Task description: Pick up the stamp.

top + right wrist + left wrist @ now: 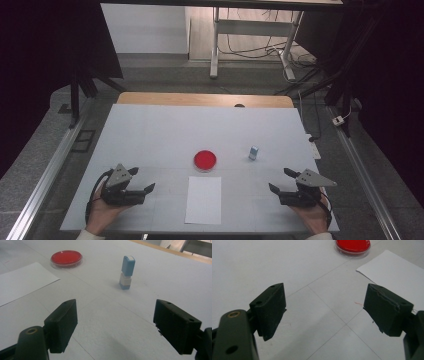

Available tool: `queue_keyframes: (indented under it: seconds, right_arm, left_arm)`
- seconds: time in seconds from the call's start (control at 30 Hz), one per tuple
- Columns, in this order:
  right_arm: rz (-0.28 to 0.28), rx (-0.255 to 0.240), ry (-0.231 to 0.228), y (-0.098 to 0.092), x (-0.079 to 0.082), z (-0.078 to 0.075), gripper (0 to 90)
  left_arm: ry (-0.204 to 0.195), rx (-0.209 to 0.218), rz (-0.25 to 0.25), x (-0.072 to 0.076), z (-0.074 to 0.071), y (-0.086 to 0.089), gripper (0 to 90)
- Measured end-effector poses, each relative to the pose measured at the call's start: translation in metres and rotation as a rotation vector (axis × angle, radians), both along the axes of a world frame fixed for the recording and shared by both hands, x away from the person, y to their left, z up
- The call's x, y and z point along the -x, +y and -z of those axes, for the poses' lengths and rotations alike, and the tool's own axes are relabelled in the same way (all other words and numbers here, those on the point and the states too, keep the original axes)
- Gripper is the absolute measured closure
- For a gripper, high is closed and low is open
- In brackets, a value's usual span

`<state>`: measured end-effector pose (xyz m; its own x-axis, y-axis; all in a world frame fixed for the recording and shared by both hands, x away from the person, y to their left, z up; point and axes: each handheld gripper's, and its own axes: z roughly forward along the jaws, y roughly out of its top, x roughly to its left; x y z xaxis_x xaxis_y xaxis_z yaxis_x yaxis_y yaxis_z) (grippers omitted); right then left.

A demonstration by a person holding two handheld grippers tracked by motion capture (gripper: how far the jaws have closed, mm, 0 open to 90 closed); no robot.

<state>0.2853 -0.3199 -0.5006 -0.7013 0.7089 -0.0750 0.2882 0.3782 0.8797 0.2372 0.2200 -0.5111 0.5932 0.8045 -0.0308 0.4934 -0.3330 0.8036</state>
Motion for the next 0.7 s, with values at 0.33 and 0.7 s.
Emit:
queue_keyframes:
  seconds: [0.33,0.7]
  right_arm:
    - [-0.003,0.006,0.003,0.0023,0.0020,-0.0028,22.4]
    - [-0.011,0.021,0.009,0.0060,0.0024,-0.0029,24.4]
  left_arm:
    - [0.017,0.014,0.000,-0.0011,0.0011,-0.0011,18.4]
    - [0.027,0.011,0.005,-0.0032,0.0032,-0.0018,18.4]
